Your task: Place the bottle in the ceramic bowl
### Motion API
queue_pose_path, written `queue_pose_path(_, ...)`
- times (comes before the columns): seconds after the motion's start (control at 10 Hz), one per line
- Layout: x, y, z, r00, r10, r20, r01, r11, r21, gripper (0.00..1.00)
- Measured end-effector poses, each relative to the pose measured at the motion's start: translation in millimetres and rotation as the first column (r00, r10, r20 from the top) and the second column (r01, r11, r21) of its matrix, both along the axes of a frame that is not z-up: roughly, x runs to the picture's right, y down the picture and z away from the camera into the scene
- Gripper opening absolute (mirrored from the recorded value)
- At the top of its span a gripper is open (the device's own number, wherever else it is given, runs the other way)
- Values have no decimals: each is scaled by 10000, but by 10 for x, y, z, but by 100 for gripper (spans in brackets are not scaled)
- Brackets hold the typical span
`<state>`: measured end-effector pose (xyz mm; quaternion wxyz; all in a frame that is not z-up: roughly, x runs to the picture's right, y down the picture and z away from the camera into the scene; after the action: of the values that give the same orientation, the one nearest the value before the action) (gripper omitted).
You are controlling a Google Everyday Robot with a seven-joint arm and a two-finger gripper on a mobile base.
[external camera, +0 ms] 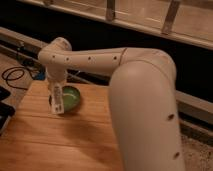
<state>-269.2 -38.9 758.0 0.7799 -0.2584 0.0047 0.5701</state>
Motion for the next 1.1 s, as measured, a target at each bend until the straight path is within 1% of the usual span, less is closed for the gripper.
queue_pose_path(0.2,-254,-323,151,9999,-123,29,122,9991,395,0)
queue_pose_path(0.4,-310,-418,198,9999,-152,1,152,9985,526,0)
queue_pose_path(0.7,-269,-406,233,10000,-60,-9,60,9989,455,0)
queue_pose_path(0.8,-165,-376,330,9996,277,-60,-276,9992,293,0)
queue_pose_path(0.9,-21,-331,481,9979,623,-201,-619,9979,183,0)
queue_pose_path(1.1,224,-170,745,9912,1265,-391,-1267,9919,-35,0)
